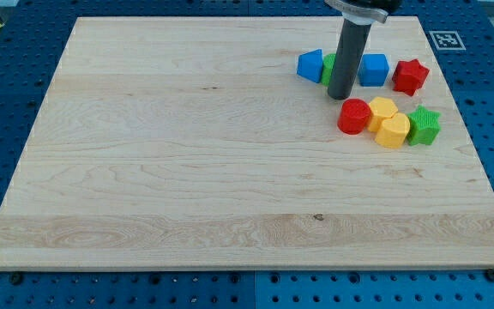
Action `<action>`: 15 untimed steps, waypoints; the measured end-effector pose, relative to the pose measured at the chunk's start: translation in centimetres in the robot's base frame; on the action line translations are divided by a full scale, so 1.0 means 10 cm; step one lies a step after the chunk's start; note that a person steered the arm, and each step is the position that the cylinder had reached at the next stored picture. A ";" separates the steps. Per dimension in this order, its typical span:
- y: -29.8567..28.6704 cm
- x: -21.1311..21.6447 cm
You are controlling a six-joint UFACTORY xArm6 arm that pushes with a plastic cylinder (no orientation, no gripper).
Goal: Move the green star towards the center of the board
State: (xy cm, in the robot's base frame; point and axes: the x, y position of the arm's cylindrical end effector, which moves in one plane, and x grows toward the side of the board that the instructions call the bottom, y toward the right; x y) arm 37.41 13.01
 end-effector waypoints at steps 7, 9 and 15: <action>1.30 0.89; 0.62 1.44; 1.42 1.67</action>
State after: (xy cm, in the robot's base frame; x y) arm 54.15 27.19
